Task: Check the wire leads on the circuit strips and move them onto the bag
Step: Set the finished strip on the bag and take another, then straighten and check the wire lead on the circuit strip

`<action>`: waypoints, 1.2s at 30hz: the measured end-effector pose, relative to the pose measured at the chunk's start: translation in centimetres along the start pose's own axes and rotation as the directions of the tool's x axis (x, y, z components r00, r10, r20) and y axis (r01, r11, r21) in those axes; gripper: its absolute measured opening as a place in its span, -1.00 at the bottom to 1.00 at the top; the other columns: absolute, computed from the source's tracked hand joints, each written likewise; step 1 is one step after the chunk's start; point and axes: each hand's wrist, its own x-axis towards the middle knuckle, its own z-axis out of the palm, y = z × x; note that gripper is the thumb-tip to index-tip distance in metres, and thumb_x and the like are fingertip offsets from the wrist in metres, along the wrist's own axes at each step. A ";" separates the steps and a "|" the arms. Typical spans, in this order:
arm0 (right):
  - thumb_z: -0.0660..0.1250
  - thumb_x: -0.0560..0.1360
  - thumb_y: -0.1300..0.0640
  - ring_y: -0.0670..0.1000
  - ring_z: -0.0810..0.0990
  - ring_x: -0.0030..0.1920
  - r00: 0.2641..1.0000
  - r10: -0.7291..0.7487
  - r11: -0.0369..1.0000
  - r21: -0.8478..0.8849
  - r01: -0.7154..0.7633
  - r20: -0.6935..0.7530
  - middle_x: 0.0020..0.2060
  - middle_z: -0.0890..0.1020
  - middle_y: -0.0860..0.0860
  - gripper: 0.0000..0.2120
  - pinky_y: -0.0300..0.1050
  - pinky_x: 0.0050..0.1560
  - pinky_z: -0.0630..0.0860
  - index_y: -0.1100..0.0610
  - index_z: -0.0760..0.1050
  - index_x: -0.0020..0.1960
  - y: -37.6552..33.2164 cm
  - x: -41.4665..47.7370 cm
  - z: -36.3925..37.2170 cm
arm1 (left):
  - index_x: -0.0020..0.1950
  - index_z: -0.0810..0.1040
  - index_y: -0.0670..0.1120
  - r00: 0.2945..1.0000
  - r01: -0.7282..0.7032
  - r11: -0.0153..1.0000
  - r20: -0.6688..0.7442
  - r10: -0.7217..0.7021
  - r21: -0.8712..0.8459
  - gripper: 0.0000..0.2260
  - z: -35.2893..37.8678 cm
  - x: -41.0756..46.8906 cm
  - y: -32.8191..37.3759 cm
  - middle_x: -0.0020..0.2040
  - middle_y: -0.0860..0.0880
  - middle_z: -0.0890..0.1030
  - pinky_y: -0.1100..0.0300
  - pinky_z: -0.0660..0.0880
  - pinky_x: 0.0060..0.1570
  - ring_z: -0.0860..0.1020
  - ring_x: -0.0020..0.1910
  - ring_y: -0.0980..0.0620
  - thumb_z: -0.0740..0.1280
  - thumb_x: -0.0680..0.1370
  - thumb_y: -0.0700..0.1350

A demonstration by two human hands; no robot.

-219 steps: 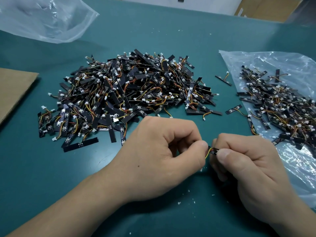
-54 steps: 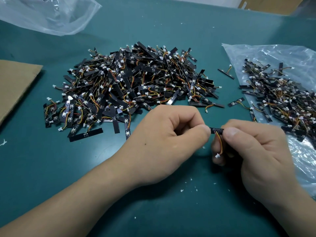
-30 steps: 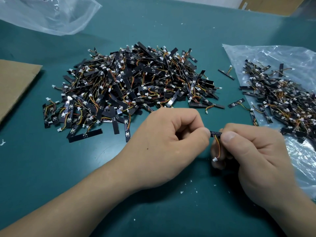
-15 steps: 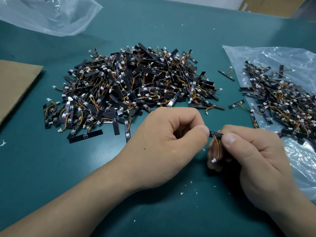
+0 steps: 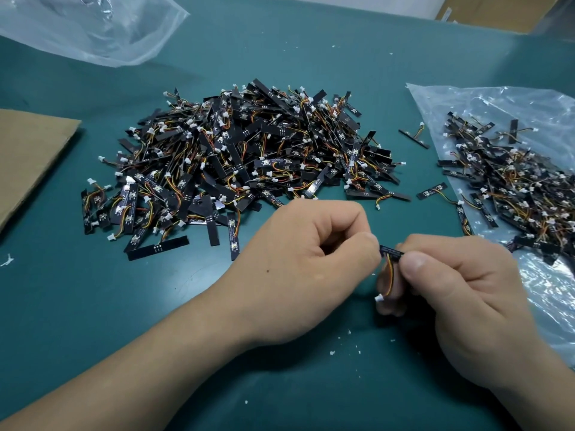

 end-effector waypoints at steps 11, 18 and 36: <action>0.16 0.56 0.09 0.01 0.56 -0.42 0.999 -0.043 0.998 0.038 0.043 0.012 -0.43 0.59 -0.07 -0.68 -0.26 -0.35 0.41 0.05 0.53 -0.33 -0.1 0.1 -0.1 | -0.21 0.59 -0.10 0.990 -0.030 0.990 0.129 0.048 -0.135 -0.78 -0.4 -0.1 0.1 -0.38 0.02 0.58 0.20 0.41 -0.35 0.49 -0.39 0.02 0.26 0.61 -0.15; 0.17 0.55 0.12 -0.04 0.51 -0.44 0.998 -0.057 0.998 0.036 0.056 0.026 -0.46 0.55 -0.08 -0.66 -0.30 -0.36 0.37 0.13 0.52 -0.36 -0.1 -0.1 -0.2 | -0.21 0.60 -0.14 0.989 -0.055 0.991 0.133 0.071 -0.124 -0.80 -0.5 -0.2 0.0 -0.40 -0.08 0.54 0.00 0.40 -0.38 0.46 -0.38 -0.16 0.31 0.57 -0.10; 0.20 0.53 0.08 0.14 0.39 -0.49 0.994 0.020 0.994 0.103 -0.031 0.106 -0.51 0.47 -0.03 -0.69 -0.10 -0.44 0.29 0.07 0.42 -0.38 0.2 -0.1 -0.5 | -0.34 0.43 -0.21 0.981 -0.052 0.996 0.181 0.063 -0.067 -0.71 -0.5 -0.5 0.1 -0.49 -0.02 0.32 0.24 0.25 -0.44 0.29 -0.47 0.11 0.29 0.56 -0.14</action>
